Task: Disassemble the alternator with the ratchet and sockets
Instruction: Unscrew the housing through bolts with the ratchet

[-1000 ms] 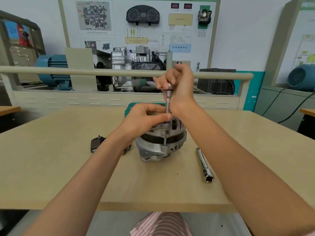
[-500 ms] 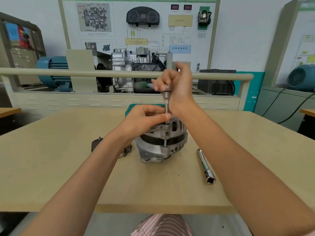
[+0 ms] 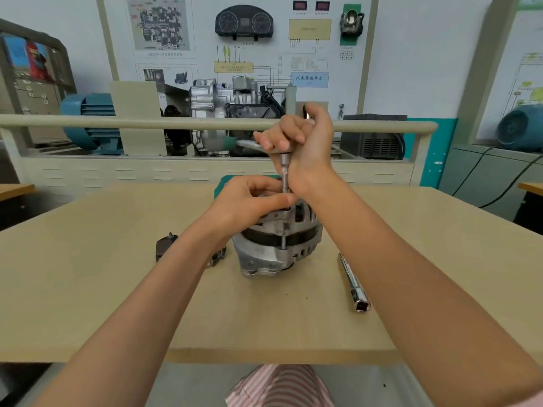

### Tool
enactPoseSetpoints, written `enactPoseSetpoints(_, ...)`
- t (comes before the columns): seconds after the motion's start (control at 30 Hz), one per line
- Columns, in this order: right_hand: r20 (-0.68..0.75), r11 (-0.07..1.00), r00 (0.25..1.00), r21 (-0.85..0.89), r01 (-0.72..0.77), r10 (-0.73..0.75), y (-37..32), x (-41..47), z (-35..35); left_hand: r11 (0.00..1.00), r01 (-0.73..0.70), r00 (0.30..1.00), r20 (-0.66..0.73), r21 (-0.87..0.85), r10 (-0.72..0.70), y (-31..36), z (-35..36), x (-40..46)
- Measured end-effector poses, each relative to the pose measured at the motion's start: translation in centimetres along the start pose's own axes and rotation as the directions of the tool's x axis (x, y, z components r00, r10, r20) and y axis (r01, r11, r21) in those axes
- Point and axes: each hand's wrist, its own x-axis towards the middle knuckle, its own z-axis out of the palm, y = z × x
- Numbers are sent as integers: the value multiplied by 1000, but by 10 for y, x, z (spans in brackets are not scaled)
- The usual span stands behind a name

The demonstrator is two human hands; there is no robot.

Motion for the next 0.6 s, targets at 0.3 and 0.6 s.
enactPoseSetpoints(0.3,273,-193,707,-962,194,-652,36,-20,-3,967,-58,993,-84,250,81,-1,-1,7)
enactPoseSetpoints(0.6,-33,902,947,-318,293,-319,12,-17,2,999,-43,999,-30,-6,43,3,0,-2)
